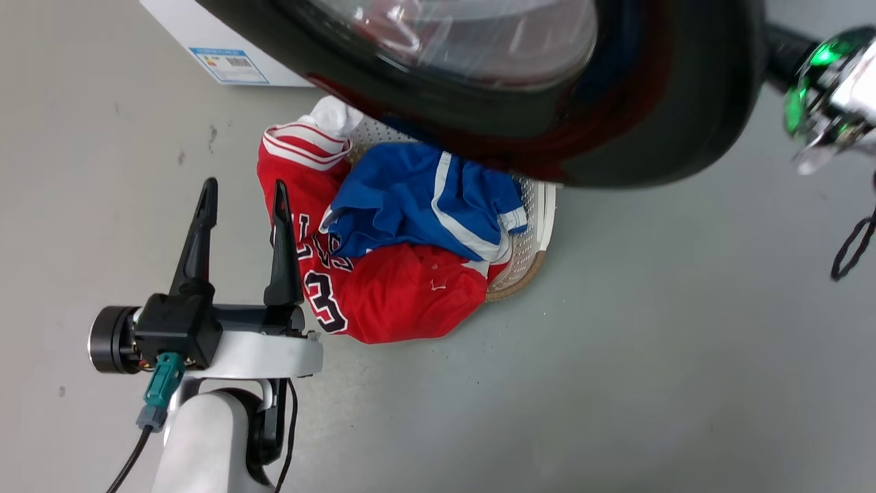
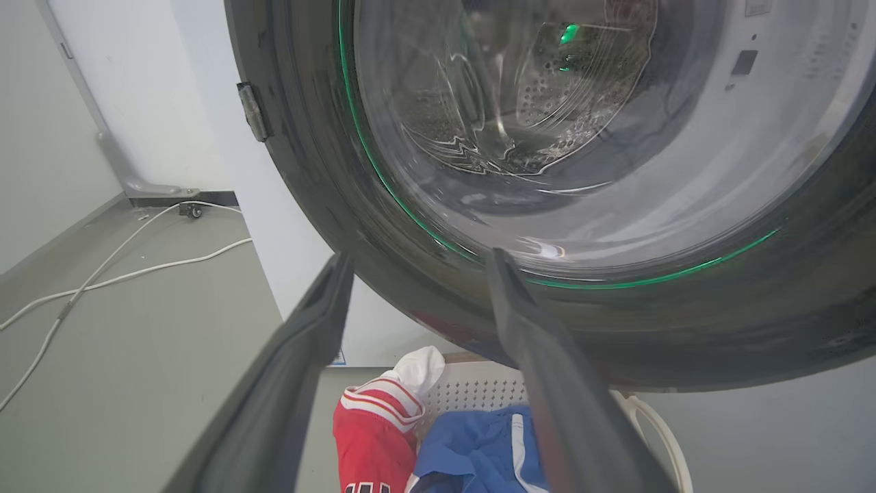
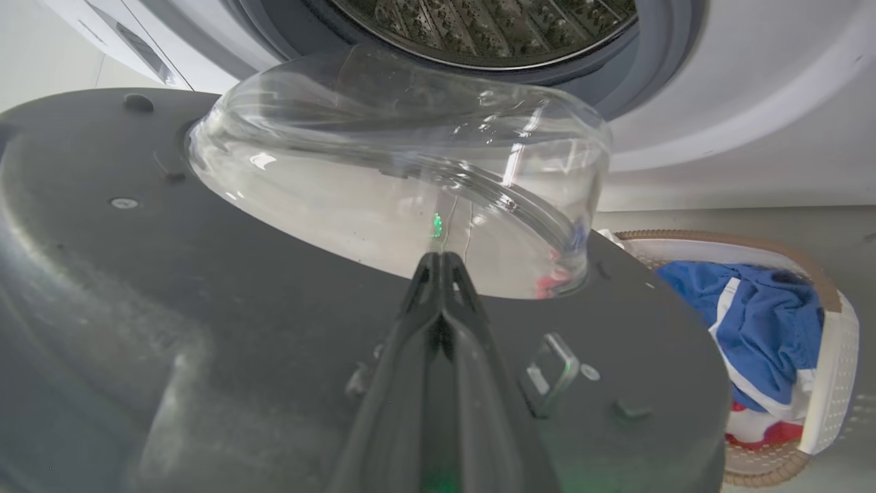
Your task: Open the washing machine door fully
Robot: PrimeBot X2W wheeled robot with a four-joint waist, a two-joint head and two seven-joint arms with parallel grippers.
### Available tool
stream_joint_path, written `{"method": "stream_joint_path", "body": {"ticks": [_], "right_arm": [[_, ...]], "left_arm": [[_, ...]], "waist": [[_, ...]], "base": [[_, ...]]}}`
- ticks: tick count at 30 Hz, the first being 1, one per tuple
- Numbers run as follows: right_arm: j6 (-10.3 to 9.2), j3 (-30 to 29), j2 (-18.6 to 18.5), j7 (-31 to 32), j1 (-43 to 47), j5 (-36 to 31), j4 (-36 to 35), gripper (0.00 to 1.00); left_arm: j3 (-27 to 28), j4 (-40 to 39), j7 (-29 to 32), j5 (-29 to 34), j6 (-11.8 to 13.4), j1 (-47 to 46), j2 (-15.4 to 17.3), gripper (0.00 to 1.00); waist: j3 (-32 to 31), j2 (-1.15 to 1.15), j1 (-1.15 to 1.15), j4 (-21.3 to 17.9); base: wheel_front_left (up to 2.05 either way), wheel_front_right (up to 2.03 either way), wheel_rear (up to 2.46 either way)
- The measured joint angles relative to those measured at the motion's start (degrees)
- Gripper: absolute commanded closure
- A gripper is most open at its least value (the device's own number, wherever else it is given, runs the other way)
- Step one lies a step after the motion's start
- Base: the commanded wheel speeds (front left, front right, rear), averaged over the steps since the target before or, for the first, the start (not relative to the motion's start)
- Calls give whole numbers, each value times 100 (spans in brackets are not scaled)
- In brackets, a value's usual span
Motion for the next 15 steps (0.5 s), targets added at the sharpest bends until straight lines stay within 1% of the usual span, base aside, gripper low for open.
{"method": "stream_joint_path", "body": {"ticks": [8, 15], "right_arm": [[0, 338, 160, 311, 732, 54, -478, 100], [-1, 565, 287, 456, 1326, 157, -893, 100]], "left_arm": [[40, -8, 0, 22, -14, 141, -1, 0], [-10, 11, -1, 45, -15, 281, -1, 0]], "waist": [[-283, 0, 0, -59], [-544, 0, 0, -65]], "base": [[0, 0, 0], [0, 0, 0]]}}
